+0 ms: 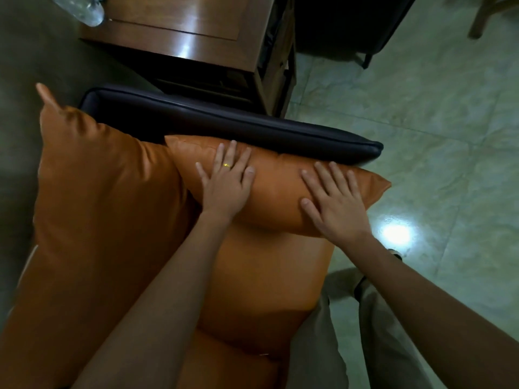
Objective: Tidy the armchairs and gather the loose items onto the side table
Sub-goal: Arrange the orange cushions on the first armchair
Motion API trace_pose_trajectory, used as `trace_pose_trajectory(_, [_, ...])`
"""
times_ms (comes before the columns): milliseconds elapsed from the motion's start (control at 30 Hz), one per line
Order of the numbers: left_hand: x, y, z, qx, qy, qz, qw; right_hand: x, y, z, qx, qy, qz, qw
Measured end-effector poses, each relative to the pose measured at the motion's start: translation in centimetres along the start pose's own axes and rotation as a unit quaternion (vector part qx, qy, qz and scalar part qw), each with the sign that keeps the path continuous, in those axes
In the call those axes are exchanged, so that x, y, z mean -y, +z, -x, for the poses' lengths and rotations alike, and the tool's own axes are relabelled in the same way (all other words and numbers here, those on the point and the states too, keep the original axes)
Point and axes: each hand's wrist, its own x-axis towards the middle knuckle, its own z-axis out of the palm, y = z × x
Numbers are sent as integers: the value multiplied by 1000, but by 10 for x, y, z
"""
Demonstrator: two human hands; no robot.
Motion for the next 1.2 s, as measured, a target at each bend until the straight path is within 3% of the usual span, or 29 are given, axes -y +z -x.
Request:
trace_pose_trajectory(200, [9,-19,0,21,-63,43,997,-46,-13,24,-13,142,-41,989])
trace_pose_trajectory(300, [2,-17,2,18,-79,81,993,-49,-17,23,-24,221,-179,959])
trace_pose_trajectory(367, [-2,-13,3,7,-86,107,991,-46,-16,22,-38,220,-309,924])
trace_pose_trajectory(433, [-5,-9,4,-8,-89,113,990,-42,-17,20,-36,221,-352,909])
trace_pose_trajectory(733, [-5,6,19,-44,-70,116,990,-21,-6,19,-62,233,-357,903])
trace_pose_trajectory(1200, [59,-11,-11,-21,-90,121,988,45,12,-22,-79,220,-371,899])
